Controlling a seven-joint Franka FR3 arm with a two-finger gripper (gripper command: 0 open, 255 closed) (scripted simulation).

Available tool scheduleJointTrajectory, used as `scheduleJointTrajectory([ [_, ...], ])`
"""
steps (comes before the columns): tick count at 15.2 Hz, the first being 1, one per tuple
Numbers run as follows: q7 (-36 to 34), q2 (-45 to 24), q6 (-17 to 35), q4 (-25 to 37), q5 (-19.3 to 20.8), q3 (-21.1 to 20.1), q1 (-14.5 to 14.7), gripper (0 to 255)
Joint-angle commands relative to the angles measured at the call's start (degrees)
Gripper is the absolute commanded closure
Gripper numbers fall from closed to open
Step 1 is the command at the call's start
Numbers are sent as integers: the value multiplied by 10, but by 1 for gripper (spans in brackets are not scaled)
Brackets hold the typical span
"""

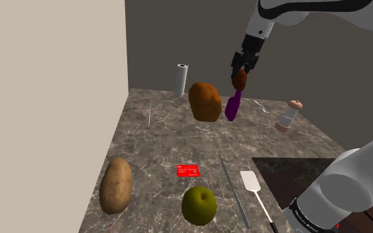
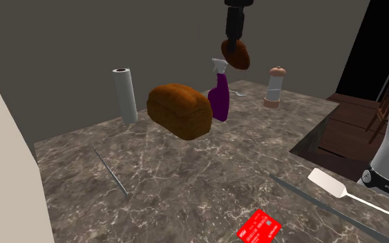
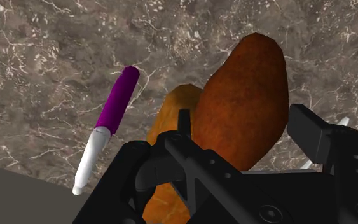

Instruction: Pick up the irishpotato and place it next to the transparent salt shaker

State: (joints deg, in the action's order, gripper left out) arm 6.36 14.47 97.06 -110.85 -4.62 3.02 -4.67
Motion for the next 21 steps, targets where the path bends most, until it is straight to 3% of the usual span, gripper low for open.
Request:
scheduleJointTrajectory([
  [1, 24, 31, 0, -33, 6, 15, -10, 255],
  [11, 140, 126, -26, -107, 50, 97, -61, 255],
  [21, 268, 165, -54, -118, 109, 195, -112, 255],
])
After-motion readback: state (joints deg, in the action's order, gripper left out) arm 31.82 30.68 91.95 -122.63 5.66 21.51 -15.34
